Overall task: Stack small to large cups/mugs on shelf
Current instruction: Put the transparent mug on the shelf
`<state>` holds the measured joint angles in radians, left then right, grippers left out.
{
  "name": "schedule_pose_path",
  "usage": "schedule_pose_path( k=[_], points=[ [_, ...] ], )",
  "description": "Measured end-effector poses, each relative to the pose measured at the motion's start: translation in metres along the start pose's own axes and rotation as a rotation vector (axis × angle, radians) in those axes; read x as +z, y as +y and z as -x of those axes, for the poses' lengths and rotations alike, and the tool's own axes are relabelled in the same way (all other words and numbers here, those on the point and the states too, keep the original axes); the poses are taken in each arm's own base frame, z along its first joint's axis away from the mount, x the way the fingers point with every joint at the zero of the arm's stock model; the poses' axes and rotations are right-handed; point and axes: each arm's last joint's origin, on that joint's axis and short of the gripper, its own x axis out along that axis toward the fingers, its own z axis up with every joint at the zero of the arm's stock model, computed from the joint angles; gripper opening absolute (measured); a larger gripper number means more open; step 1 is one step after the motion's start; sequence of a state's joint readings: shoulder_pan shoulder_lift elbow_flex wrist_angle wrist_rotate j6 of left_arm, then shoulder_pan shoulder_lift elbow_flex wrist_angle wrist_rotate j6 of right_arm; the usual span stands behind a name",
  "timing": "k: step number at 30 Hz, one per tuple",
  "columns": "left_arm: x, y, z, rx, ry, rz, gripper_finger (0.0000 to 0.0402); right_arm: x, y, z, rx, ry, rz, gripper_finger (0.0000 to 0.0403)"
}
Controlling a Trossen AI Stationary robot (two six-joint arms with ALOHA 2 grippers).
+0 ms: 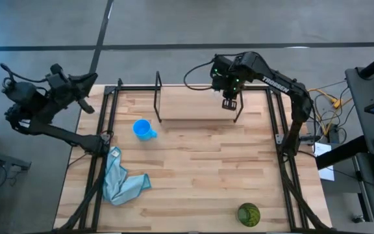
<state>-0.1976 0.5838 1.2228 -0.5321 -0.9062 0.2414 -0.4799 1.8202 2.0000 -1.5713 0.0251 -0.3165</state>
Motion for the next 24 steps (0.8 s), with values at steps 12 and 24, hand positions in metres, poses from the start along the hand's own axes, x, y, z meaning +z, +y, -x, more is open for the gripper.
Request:
schedule_pose_path(
  k=[12, 24],
  points=[
    [0.001, -0.01, -0.009, 0.043, 0.034, -0.03, 0.0008, -0.012, -0.016, -0.031, -0.006, 0.144, 0.186, 0.0008],
    [0.001, -0.023, -0.019, 0.057, 0.066, -0.043, 0.0008, -0.021, -0.015, -0.057, 0.012, 0.268, 0.299, 0.0008]
  ],
)
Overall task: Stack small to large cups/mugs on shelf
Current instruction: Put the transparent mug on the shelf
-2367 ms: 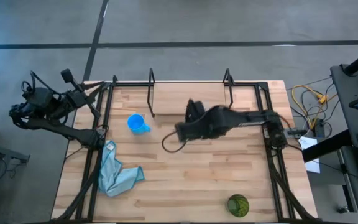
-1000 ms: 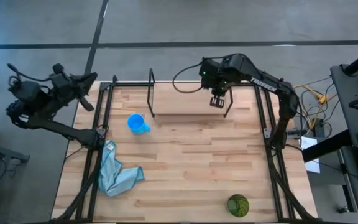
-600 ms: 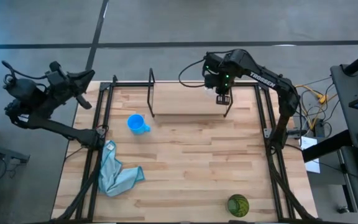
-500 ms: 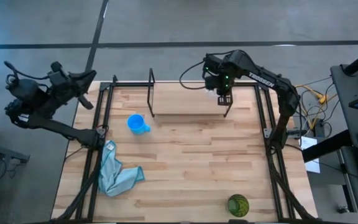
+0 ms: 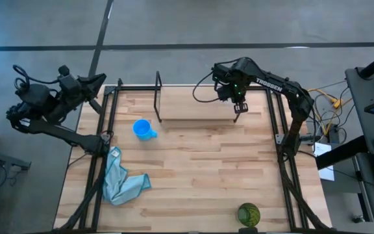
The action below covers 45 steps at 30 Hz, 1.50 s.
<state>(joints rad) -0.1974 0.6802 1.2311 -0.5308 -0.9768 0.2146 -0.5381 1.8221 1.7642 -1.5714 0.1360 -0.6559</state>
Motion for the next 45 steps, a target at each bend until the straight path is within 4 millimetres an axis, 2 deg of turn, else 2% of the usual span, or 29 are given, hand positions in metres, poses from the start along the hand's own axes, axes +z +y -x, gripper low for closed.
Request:
schedule_pose_path(
  k=[14, 22, 31, 45],
  points=[
    [0.0, 0.0, -0.001, 0.057, 0.011, 0.005, 0.0008, 0.011, -0.007, -0.004, -0.053, -0.074, 0.001, 0.0008],
    [0.0, 0.002, 0.0, 0.057, 0.008, 0.008, 0.0008, 0.022, -0.013, -0.023, -0.034, -0.011, 0.024, 0.0008],
    [0.0, 0.007, 0.004, 0.059, -0.002, 0.023, 0.0008, 0.026, -0.014, -0.032, -0.003, 0.087, 0.039, 0.0008],
    [0.0, 0.011, 0.006, 0.061, -0.008, 0.032, 0.0008, 0.034, -0.011, -0.037, 0.006, 0.088, 0.033, 0.0008]
  ],
)
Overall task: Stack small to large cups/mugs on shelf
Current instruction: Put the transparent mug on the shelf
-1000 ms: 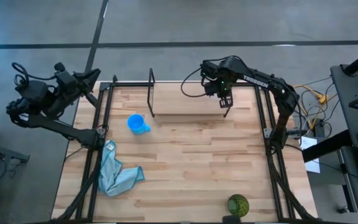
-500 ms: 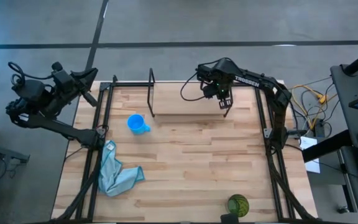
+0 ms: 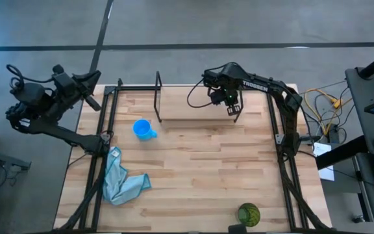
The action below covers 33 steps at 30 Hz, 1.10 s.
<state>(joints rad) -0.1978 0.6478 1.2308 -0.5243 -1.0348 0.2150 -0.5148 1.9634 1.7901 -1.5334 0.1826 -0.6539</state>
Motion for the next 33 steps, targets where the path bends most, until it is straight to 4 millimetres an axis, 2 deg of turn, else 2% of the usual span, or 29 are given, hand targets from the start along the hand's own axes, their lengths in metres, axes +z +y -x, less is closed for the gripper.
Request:
schedule_pose_path(
  k=[19, 33],
  points=[
    [0.0, 0.001, 0.001, 0.0, -0.001, 0.002, 0.0008, 0.005, -0.001, 0.0, -0.018, -0.034, -0.028, 0.001],
    [0.0, 0.001, 0.0, 0.001, -0.001, 0.001, 0.0008, 0.014, -0.002, -0.01, -0.048, 0.006, -0.041, 0.006]
  ],
)
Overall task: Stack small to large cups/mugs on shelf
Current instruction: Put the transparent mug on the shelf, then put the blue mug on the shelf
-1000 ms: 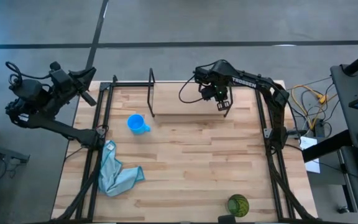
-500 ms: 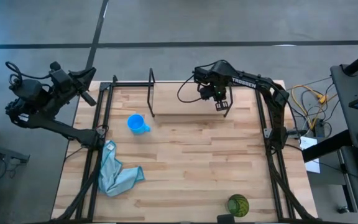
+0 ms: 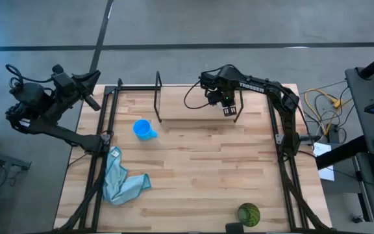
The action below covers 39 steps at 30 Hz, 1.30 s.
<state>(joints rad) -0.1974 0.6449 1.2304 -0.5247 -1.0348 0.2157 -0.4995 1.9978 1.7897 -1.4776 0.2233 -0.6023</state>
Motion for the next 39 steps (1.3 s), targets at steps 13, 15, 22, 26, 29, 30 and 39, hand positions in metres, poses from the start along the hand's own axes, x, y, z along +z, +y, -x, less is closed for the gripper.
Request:
schedule_pose_path(
  k=[13, 15, 22, 26, 29, 30, 39],
  points=[
    [-0.001, 0.003, 0.002, -0.001, -0.001, 0.001, 0.0008, -0.008, 0.006, 0.018, -0.03, -0.018, -0.115, 0.0062],
    [-0.001, 0.003, 0.002, 0.0, -0.002, 0.003, 0.0008, -0.008, 0.008, 0.026, -0.037, -0.03, -0.149, 0.0059],
    [-0.001, -0.002, -0.001, 0.032, 0.016, -0.015, 0.0008, 0.001, 0.025, 0.07, 0.124, -0.239, -0.368, 0.0053],
    [-0.002, -0.011, -0.007, 0.03, 0.038, -0.052, 0.0008, 0.008, 0.045, 0.103, 0.318, -0.405, -0.391, 0.0052],
    [-0.003, -0.016, -0.009, 0.028, 0.046, -0.055, 0.0008, 0.01, 0.06, 0.13, 0.331, -0.501, -0.371, 0.0052],
    [-0.003, -0.017, -0.01, 0.026, 0.047, -0.042, 0.0008, 0.01, 0.064, 0.137, 0.324, -0.533, -0.359, 0.0052],
    [-0.004, -0.014, -0.008, 0.003, 0.044, 0.006, 0.0008, 0.02, 0.085, 0.187, 0.296, -0.854, -0.329, 0.0052]
  ],
)
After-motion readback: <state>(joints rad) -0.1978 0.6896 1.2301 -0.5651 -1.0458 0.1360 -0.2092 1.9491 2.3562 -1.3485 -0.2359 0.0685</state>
